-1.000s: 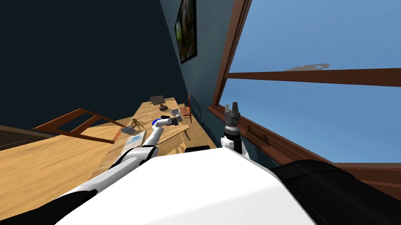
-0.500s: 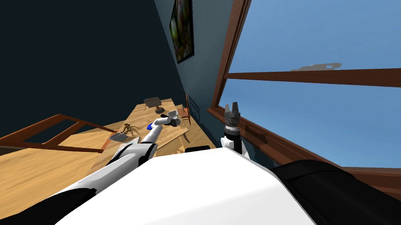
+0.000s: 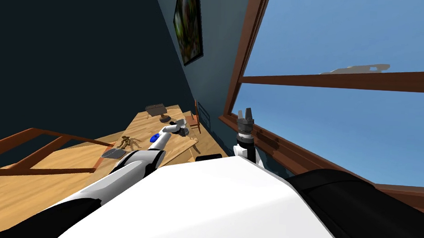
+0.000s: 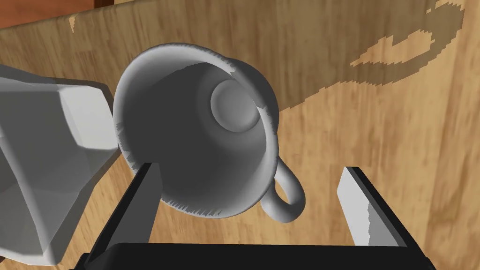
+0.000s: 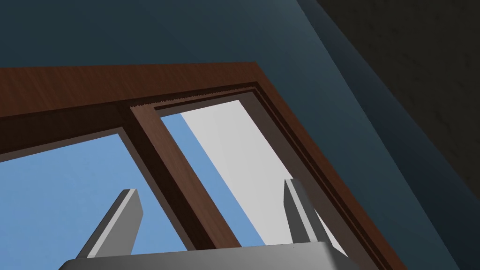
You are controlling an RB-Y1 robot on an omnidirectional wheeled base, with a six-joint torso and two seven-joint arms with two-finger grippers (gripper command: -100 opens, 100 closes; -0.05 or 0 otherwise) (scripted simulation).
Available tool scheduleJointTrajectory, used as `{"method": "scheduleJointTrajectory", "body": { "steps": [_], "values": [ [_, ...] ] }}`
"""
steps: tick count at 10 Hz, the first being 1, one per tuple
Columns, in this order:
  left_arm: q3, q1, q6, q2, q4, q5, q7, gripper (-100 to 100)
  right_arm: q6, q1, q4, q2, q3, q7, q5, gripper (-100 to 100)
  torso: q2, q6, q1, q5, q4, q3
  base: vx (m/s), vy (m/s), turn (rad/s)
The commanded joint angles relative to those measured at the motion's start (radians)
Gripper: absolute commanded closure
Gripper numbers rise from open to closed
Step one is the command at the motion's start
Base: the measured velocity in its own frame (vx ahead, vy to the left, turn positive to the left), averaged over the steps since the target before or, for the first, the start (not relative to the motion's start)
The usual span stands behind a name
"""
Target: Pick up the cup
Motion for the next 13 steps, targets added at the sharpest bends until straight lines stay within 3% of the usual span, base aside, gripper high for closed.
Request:
{"method": "scheduleJointTrajectory", "body": {
  "steps": [1,2,3,11,12,13],
  "values": [
    [0.000,0.000,0.000,0.000,0.000,0.000,0.000,0,0.000,0.000,0.000,0.000,0.000,0.000,0.000,0,0.000,0.000,0.000,0.000,0.000,0.000,0.009,0.002,0.003],
    [0.026,-0.004,-0.030,0.016,0.049,0.009,-0.017,-100,0.000,0.000,0.000,0.000,0.000,0.000,0.000,0,0.003,0.000,-0.001,0.000,0.001,0.002,-0.026,-0.006,-0.269],
    [0.026,-0.004,-0.030,0.016,0.053,0.009,-0.017,-100,0.000,0.000,0.000,0.000,0.000,0.000,0.000,0,0.005,0.001,-0.001,0.000,0.001,0.003,-0.038,0.004,-0.147],
    [0.130,-0.019,-0.149,0.081,0.265,0.045,-0.087,-100,0.000,0.000,0.000,0.000,0.000,0.000,0.000,0,0.007,0.000,-0.001,0.000,0.002,0.005,-0.038,0.000,-0.184],
    [0.121,-0.017,-0.141,0.075,0.248,0.041,-0.081,-100,0.000,0.000,0.000,0.000,0.000,0.000,0.000,0,0.007,0.000,-0.001,0.000,0.002,0.004,-0.016,0.002,-0.050],
    [0.123,-0.017,-0.142,0.075,0.249,0.041,-0.081,100,0.000,0.000,0.000,0.000,0.000,0.000,0.000,0,0.006,0.000,-0.001,0.000,0.002,0.004,0.000,0.000,0.000]
  ]
}}
